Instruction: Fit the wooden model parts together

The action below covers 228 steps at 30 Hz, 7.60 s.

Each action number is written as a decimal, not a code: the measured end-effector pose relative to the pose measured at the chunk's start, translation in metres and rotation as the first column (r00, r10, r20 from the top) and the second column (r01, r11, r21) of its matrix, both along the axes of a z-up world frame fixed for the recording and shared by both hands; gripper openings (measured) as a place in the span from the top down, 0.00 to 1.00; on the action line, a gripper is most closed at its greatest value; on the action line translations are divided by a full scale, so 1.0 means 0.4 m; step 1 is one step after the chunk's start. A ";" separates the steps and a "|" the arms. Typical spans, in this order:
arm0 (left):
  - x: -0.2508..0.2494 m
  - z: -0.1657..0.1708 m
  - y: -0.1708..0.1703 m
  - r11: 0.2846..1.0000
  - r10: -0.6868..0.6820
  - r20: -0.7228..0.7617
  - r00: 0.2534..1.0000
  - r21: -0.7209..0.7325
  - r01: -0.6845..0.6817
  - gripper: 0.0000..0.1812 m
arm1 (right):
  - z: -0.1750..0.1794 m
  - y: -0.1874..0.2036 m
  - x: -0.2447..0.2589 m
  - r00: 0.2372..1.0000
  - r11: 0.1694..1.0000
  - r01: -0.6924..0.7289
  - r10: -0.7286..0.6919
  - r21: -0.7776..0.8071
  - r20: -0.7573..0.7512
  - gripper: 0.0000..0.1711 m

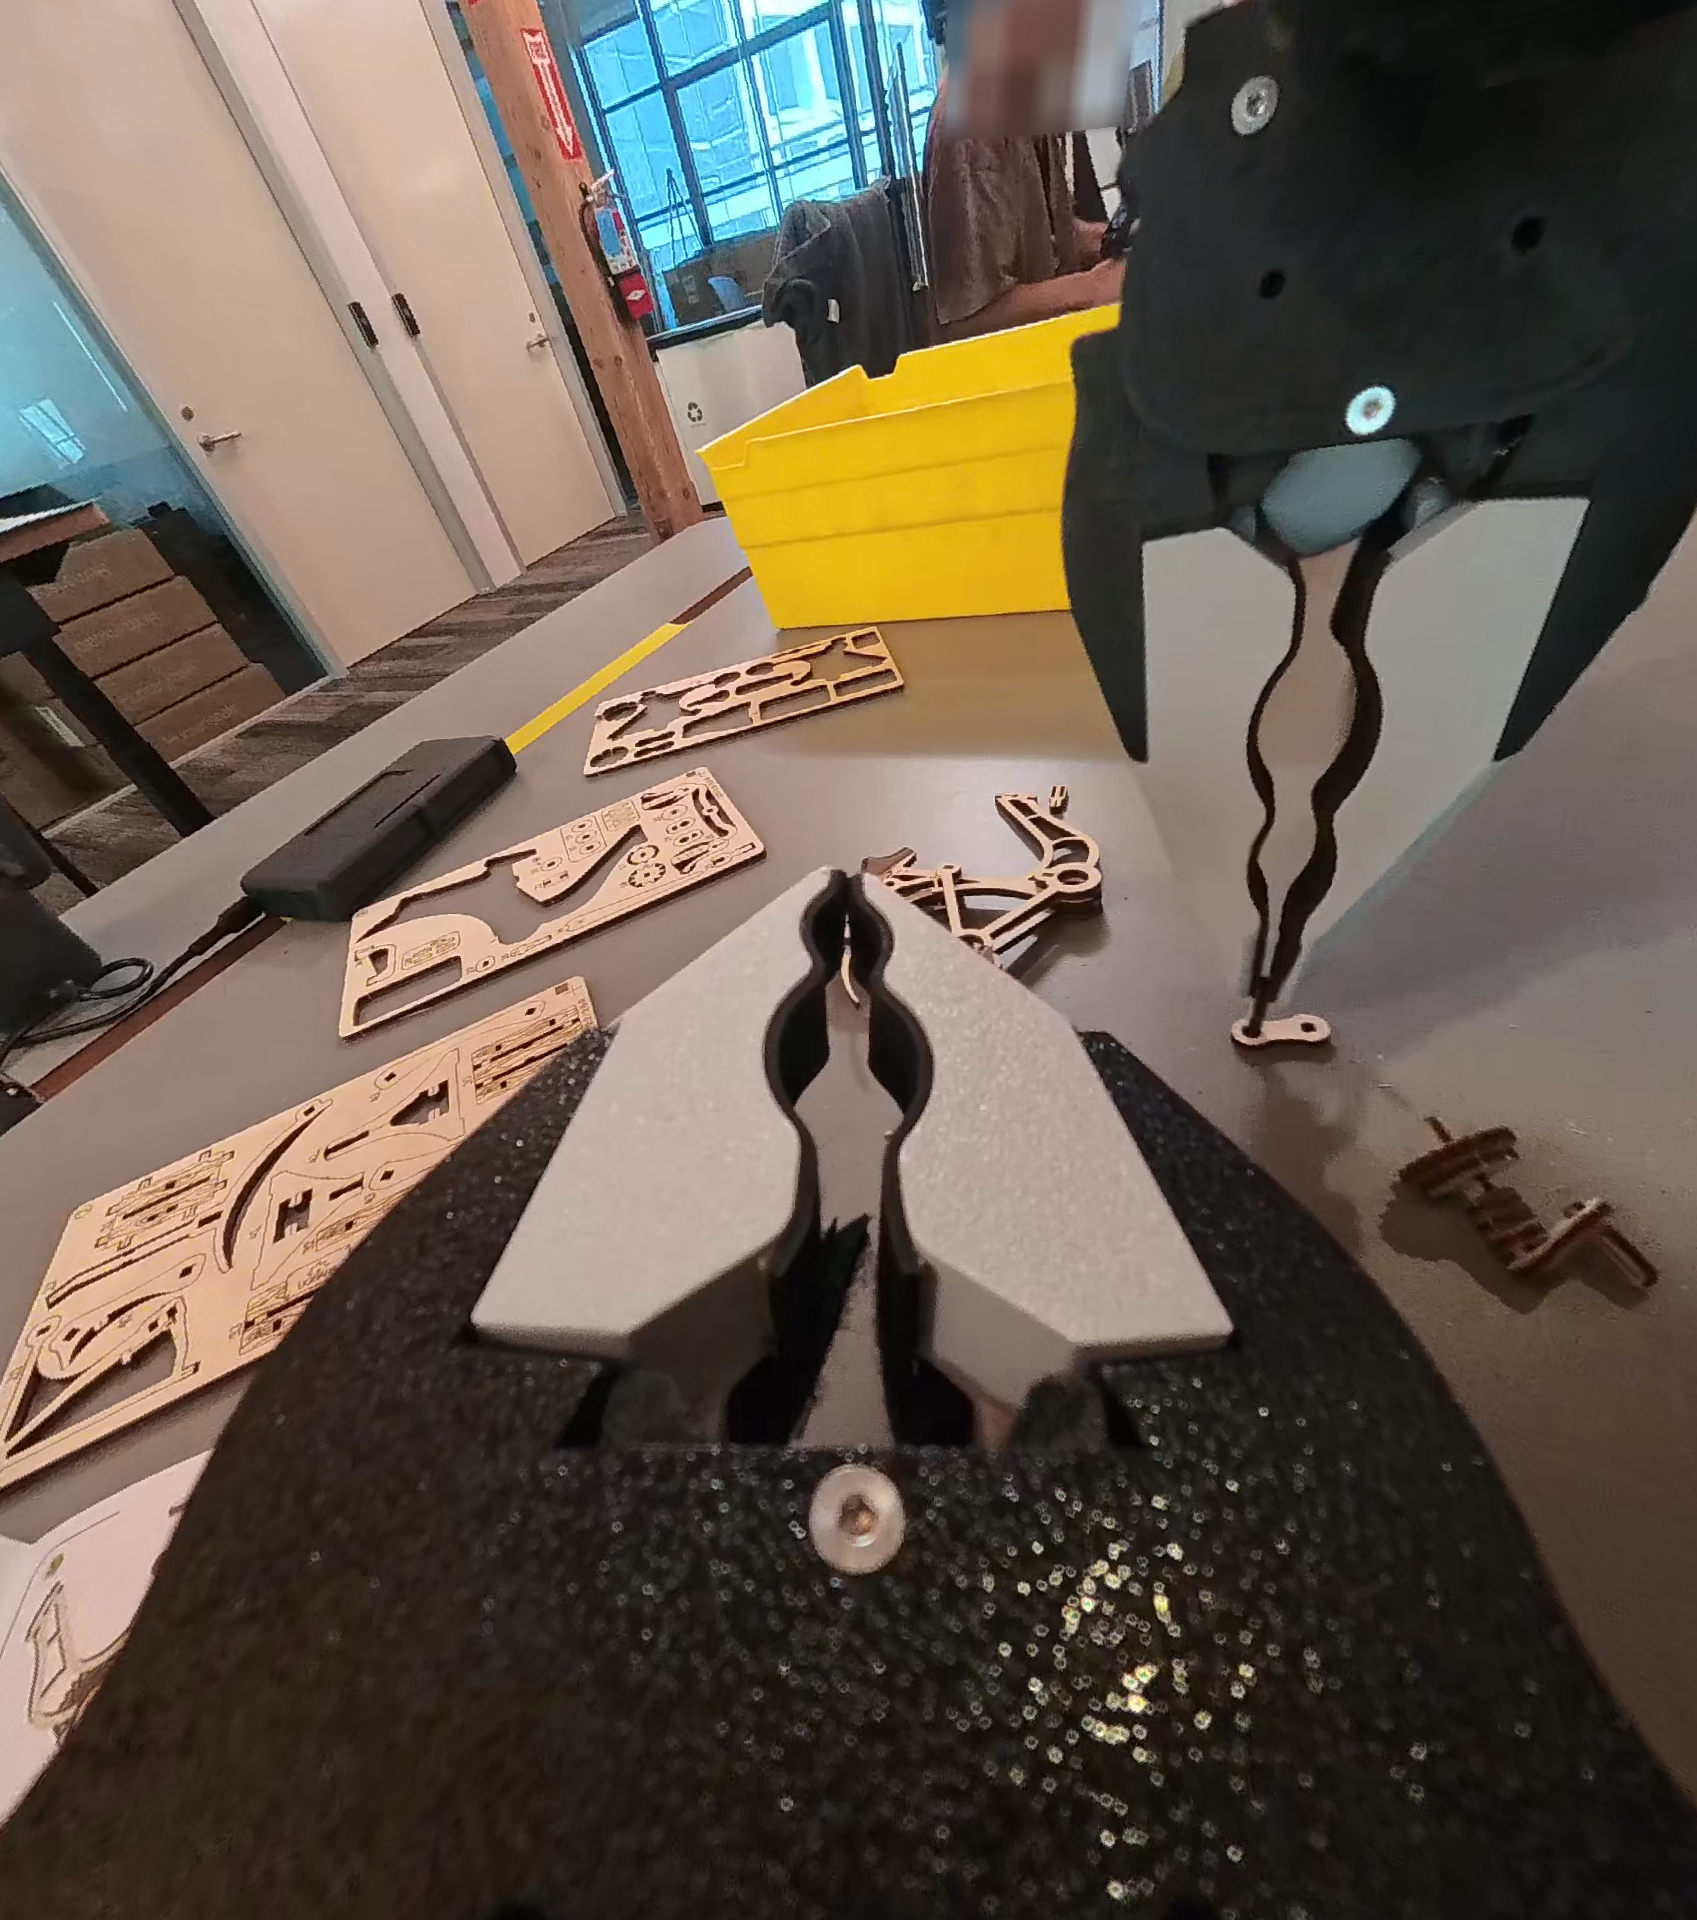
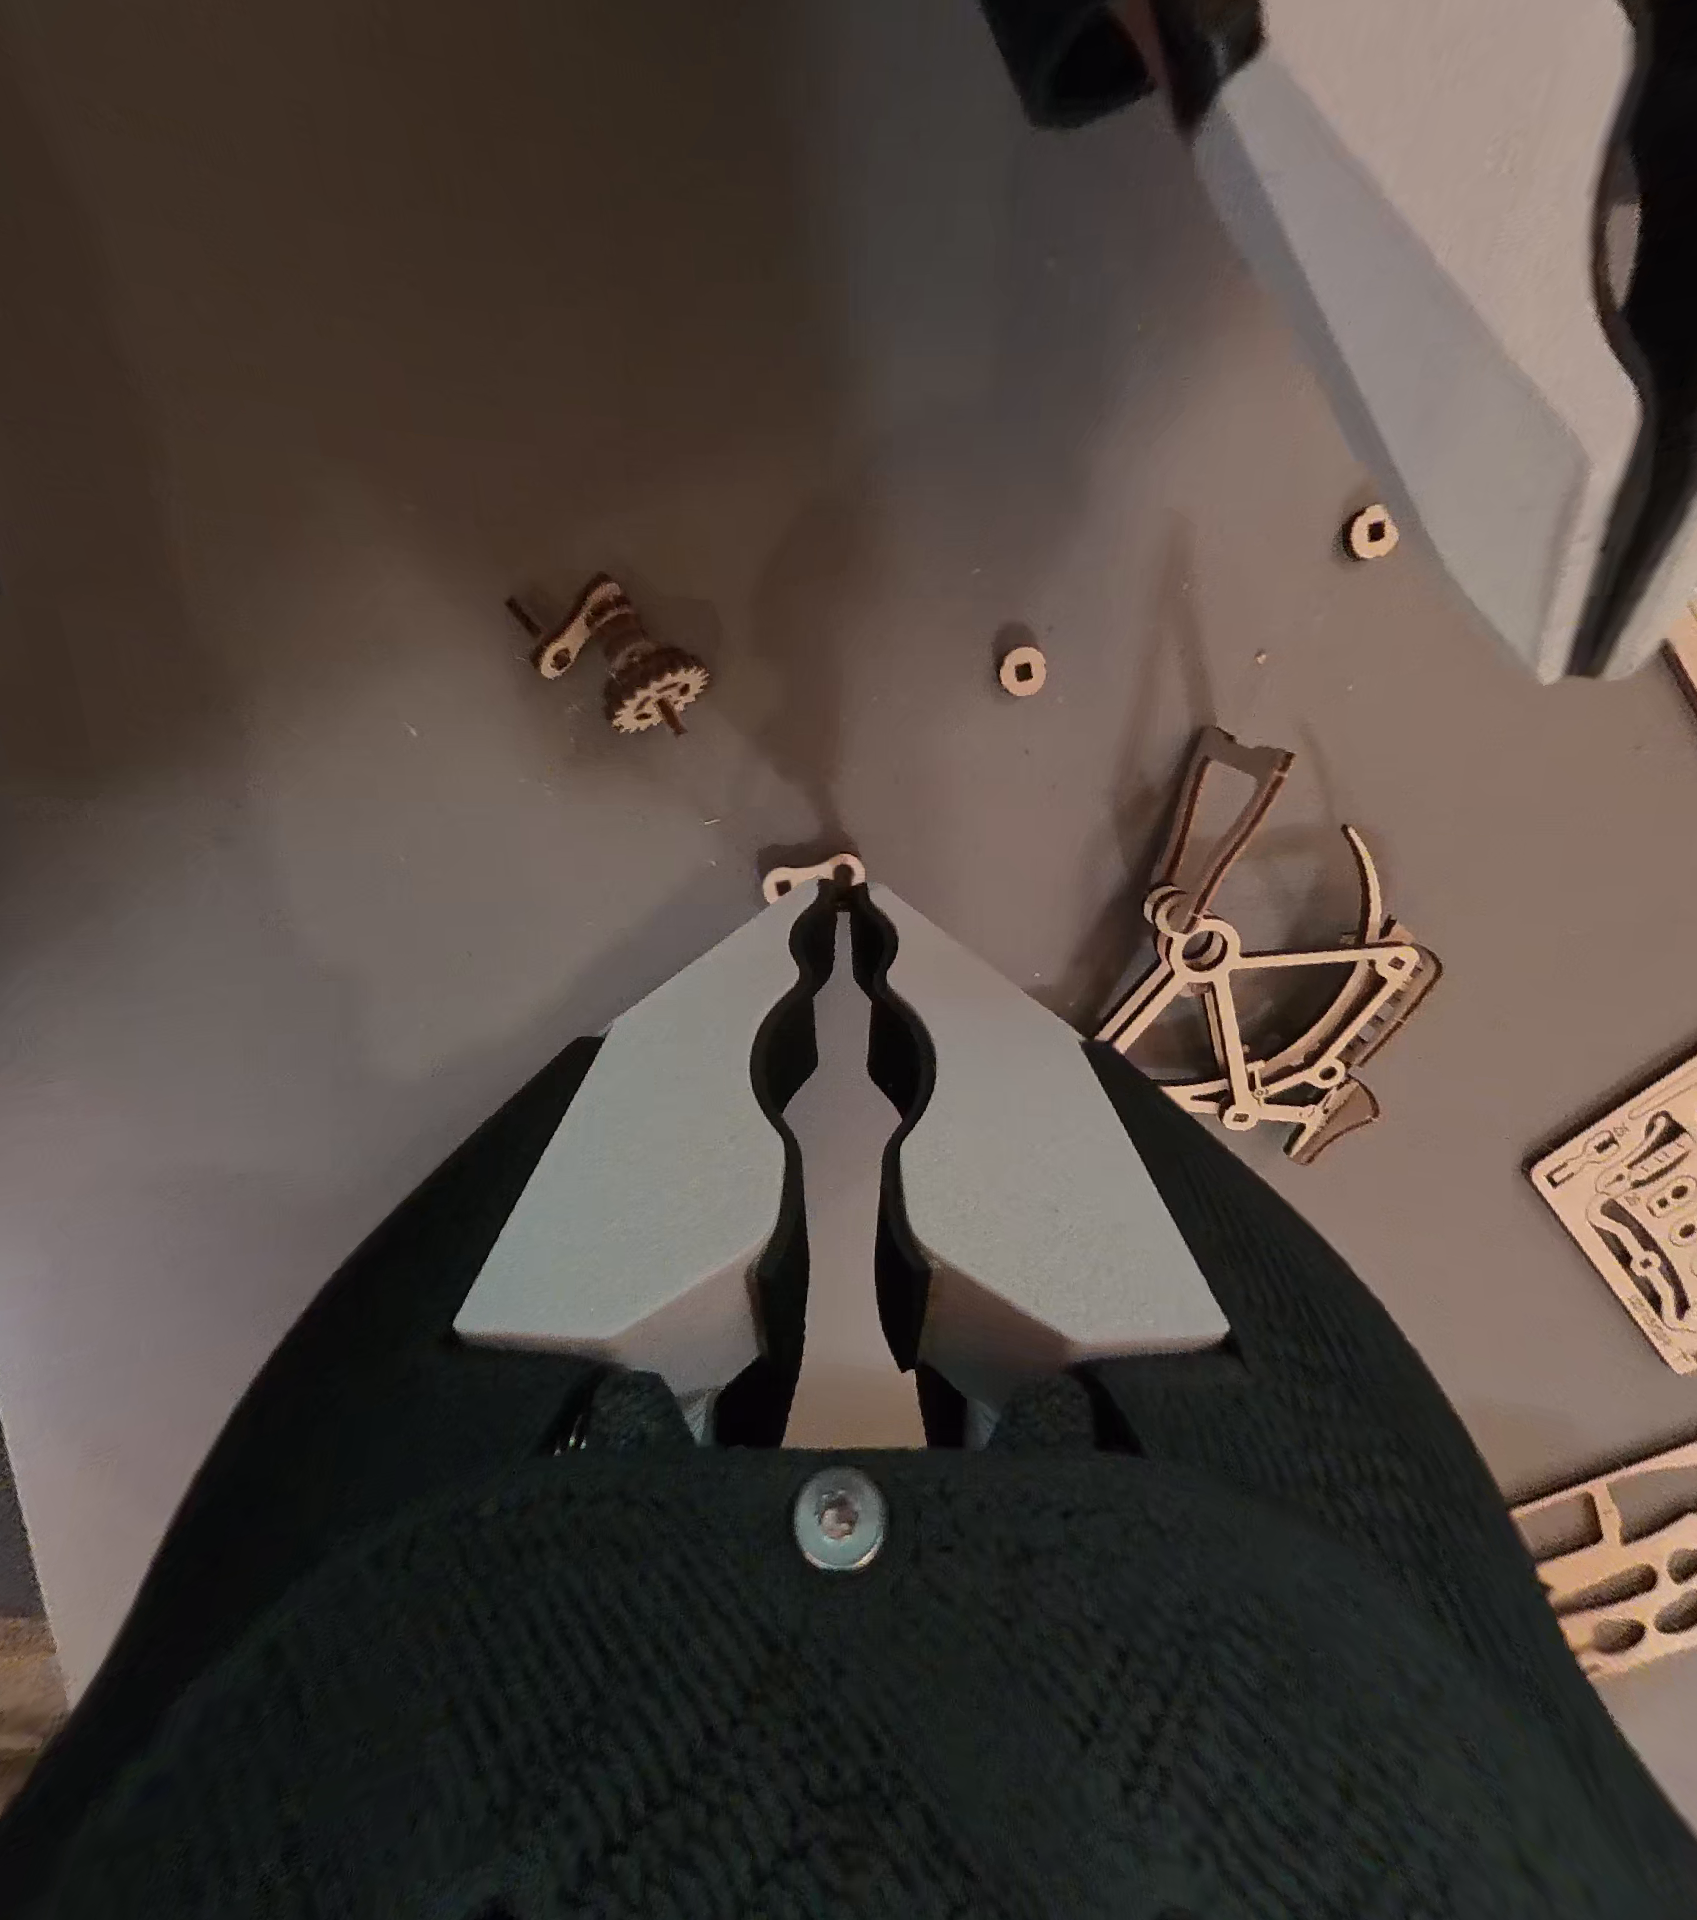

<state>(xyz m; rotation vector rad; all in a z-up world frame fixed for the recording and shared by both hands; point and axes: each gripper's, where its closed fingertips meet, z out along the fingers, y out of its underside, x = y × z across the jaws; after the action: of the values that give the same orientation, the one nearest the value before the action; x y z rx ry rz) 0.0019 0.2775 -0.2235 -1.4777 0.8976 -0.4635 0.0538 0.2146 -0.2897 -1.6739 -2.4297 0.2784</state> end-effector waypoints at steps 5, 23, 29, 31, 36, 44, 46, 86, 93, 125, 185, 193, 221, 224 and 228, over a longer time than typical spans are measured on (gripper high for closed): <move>0.001 -0.001 -0.001 1.000 -0.003 -0.003 1.000 0.000 0.003 1.00 | -0.004 -0.003 0.000 0.998 0.998 -0.053 0.052 0.022 0.019 1.00; 0.005 -0.004 -0.004 1.000 -0.012 -0.015 1.000 0.000 0.012 1.00 | -0.005 0.001 -0.003 0.993 0.993 -0.111 0.109 0.041 0.044 0.99; 0.005 -0.004 -0.004 1.000 -0.013 -0.014 1.000 -0.001 0.013 1.00 | -0.005 -0.002 -0.002 0.991 0.992 -0.121 0.119 0.032 0.053 1.00; 0.005 -0.005 -0.004 1.000 -0.013 -0.014 1.000 -0.002 0.013 1.00 | -0.005 -0.002 -0.003 0.991 0.992 -0.121 0.120 0.034 0.052 1.00; 0.005 -0.004 -0.004 1.000 -0.014 -0.014 1.000 -0.003 0.014 1.00 | -0.003 -0.001 -0.003 0.991 0.992 -0.125 0.123 0.032 0.050 0.99; 0.005 -0.005 -0.004 1.000 -0.015 -0.014 1.000 -0.003 0.015 1.00 | -0.002 -0.004 -0.006 0.991 0.991 -0.130 0.128 0.025 0.048 0.99; 0.005 -0.005 -0.004 1.000 -0.015 -0.014 1.000 -0.003 0.015 1.00 | -0.005 -0.004 -0.005 0.990 0.991 -0.130 0.128 0.023 0.051 0.99; 0.007 -0.006 -0.006 1.000 -0.019 -0.019 1.000 0.000 0.019 1.00 | -0.008 -0.016 0.003 0.995 0.997 -0.067 0.064 -0.044 -0.073 0.99; 0.007 -0.006 -0.006 1.000 -0.019 -0.018 1.000 -0.001 0.019 1.00 | -0.009 -0.010 -0.009 0.972 0.975 0.163 -0.185 -0.152 -0.145 0.99; 0.075 0.041 -0.080 0.980 -0.167 0.137 0.976 -0.088 0.180 0.96 | 0.255 0.063 -0.085 0.283 0.904 0.354 0.142 0.241 -0.948 1.00; 0.101 0.014 -0.124 0.939 -0.239 0.202 0.950 -0.201 0.279 1.00 | 0.231 0.014 -0.068 0.388 0.690 0.416 0.454 0.592 -0.802 0.99; 0.114 0.056 -0.199 0.858 -0.440 0.308 0.843 -0.131 0.496 1.00 | 0.208 0.040 -0.047 0.407 0.748 0.412 0.361 0.521 -0.839 1.00; 0.036 0.028 -0.037 0.981 -0.060 0.223 0.973 -0.168 0.099 1.00 | -0.024 0.073 -0.022 0.741 0.916 0.396 -0.362 -0.068 -0.566 0.99; 0.034 0.032 -0.036 0.983 -0.059 0.231 0.971 -0.158 0.097 1.00 | -0.020 0.076 -0.024 0.732 0.910 0.410 -0.366 -0.057 -0.574 0.91; 0.035 0.033 -0.040 0.980 -0.074 0.239 0.968 -0.164 0.115 1.00 | 0.066 0.082 -0.043 0.610 0.912 0.396 -0.346 -0.104 -0.713 0.79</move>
<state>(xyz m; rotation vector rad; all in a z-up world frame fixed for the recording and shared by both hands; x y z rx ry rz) 0.0160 0.2616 -0.2105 -1.5074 0.7577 -0.7882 0.0366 0.2473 -0.2634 -1.5781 -1.4535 0.6439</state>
